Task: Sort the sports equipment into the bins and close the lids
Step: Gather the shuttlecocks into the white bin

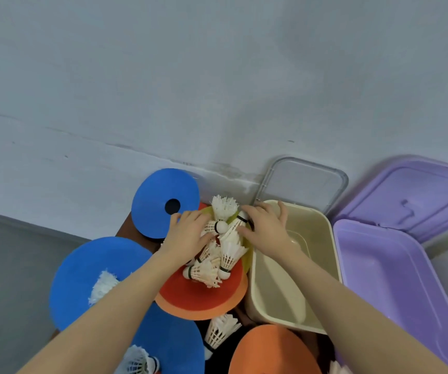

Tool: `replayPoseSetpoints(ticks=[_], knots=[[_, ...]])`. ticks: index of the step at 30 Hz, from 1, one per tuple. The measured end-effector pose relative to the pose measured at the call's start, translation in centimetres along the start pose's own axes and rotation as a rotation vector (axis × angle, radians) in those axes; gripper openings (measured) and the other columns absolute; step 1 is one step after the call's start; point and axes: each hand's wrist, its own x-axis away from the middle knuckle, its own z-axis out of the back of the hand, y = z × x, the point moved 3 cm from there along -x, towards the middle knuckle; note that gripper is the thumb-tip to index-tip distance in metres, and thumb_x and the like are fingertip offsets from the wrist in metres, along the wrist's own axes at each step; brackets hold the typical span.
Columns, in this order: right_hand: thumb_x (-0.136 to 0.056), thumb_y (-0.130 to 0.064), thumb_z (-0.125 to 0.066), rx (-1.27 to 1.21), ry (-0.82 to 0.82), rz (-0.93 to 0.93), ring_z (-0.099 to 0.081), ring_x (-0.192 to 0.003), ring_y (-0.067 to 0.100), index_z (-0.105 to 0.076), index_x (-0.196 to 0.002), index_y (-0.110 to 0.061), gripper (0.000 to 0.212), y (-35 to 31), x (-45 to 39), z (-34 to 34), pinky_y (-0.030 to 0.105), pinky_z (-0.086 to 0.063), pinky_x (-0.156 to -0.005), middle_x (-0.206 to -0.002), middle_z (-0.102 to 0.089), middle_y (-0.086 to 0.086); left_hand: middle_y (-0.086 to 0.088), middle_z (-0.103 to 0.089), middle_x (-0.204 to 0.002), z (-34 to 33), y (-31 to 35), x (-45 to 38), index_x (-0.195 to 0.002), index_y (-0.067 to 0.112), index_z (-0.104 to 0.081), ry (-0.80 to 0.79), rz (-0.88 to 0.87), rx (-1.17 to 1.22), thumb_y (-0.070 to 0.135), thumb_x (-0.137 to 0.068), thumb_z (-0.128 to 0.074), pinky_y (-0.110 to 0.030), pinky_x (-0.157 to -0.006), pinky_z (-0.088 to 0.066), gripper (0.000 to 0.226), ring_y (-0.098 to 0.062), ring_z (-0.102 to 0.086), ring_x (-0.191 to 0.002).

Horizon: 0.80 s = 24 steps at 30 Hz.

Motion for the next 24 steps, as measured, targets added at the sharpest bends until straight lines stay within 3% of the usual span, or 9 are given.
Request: replayPoseSetpoints(ticks=[4, 8, 11, 14, 17, 19, 21, 24], knots=[[-0.082, -0.036, -0.063, -0.215, 0.151, -0.051, -0.041, -0.115, 0.013, -0.054, -0.121, -0.032, 0.041, 0.0, 1.2, 0.9, 0.030, -0.006, -0.100, -0.105, -0.051, -0.013, -0.001, -0.049, -0.113, -0.5, -0.2, 0.4, -0.120, 0.020, -0.057, 0.017, 0.013, 0.021, 0.042, -0.088, -0.056, -0.031, -0.087, -0.020, 0.039, -0.022, -0.042, -0.107], [-0.079, -0.018, -0.069, -0.521, 0.236, -0.032, -0.052, -0.101, 0.008, -0.058, -0.101, -0.035, 0.030, -0.1, 2.8, 1.8, 0.033, -0.024, -0.098, -0.098, -0.054, -0.016, 0.005, -0.053, -0.126, 0.4, 0.3, 1.3, -0.125, 0.021, -0.055, 0.110, -0.004, 0.190, 0.038, -0.089, -0.057, -0.026, -0.091, -0.020, 0.039, -0.015, -0.046, -0.117], [-0.077, -0.009, -0.070, -0.698, 0.320, 0.006, -0.055, -0.093, 0.004, -0.060, -0.101, -0.031, 0.034, -0.2, 4.5, 2.9, 0.035, -0.044, -0.090, -0.100, -0.058, -0.007, 0.009, -0.062, -0.113, 1.8, 1.6, 2.3, -0.125, 0.022, -0.055, 0.180, -0.074, 0.200, 0.043, -0.090, -0.051, -0.022, -0.085, -0.020, 0.041, -0.012, -0.054, -0.106], [-0.077, -0.004, -0.069, -0.708, 0.411, 0.036, -0.053, -0.094, 0.002, -0.062, -0.108, -0.021, 0.036, -0.2, 6.5, 4.2, 0.020, -0.043, -0.085, -0.102, -0.059, -0.002, 0.001, -0.062, -0.112, 2.9, 2.8, 3.7, -0.123, 0.017, -0.058, 0.268, -0.074, 0.190, 0.052, -0.086, -0.040, -0.028, -0.091, -0.026, 0.054, -0.016, -0.056, -0.104], [-0.078, -0.002, -0.068, -0.717, 0.471, 0.014, -0.050, -0.097, -0.005, -0.062, -0.110, -0.022, 0.039, 0.3, 8.8, 5.8, 0.009, -0.039, -0.081, -0.104, -0.058, -0.004, -0.002, -0.063, -0.110, 4.4, 4.5, 4.7, -0.118, 0.013, -0.062, 0.365, -0.080, 0.204, 0.048, -0.085, -0.042, -0.026, -0.092, -0.026, 0.052, -0.017, -0.056, -0.101], [-0.078, -0.001, -0.067, -0.710, 0.506, 0.016, -0.048, -0.099, -0.008, -0.061, -0.110, -0.022, 0.039, 1.0, 10.4, 6.9, 0.007, -0.038, -0.079, -0.103, -0.058, -0.009, -0.002, -0.063, -0.106, 5.4, 6.3, 5.2, -0.115, 0.012, -0.063, 0.398, -0.113, 0.195, 0.045, -0.086, -0.045, -0.022, -0.088, -0.022, 0.047, -0.013, -0.053, -0.099], [-0.079, -0.002, -0.066, -0.697, 0.535, 0.034, -0.049, -0.100, -0.002, -0.060, -0.111, -0.025, 0.040, 2.0, 12.1, 7.6, 0.010, -0.040, -0.080, -0.103, -0.058, -0.012, -0.002, -0.063, -0.104, 6.0, 8.3, 5.6, -0.115, 0.012, -0.063, 0.406, -0.142, 0.183, 0.042, -0.086, -0.045, -0.023, -0.087, -0.022, 0.045, -0.011, -0.048, -0.098], [-0.079, -0.004, -0.065, -0.688, 0.565, 0.053, -0.052, -0.095, 0.003, -0.058, -0.112, -0.028, 0.041, 4.0, 14.8, 8.1, 0.011, -0.039, -0.081, -0.098, -0.058, -0.006, 0.001, -0.061, -0.103, 6.4, 11.5, 6.2, -0.116, 0.015, -0.061, 0.393, -0.174, 0.157, 0.042, -0.087, -0.044, -0.026, -0.087, -0.025, 0.043, -0.014, -0.052, -0.096]])
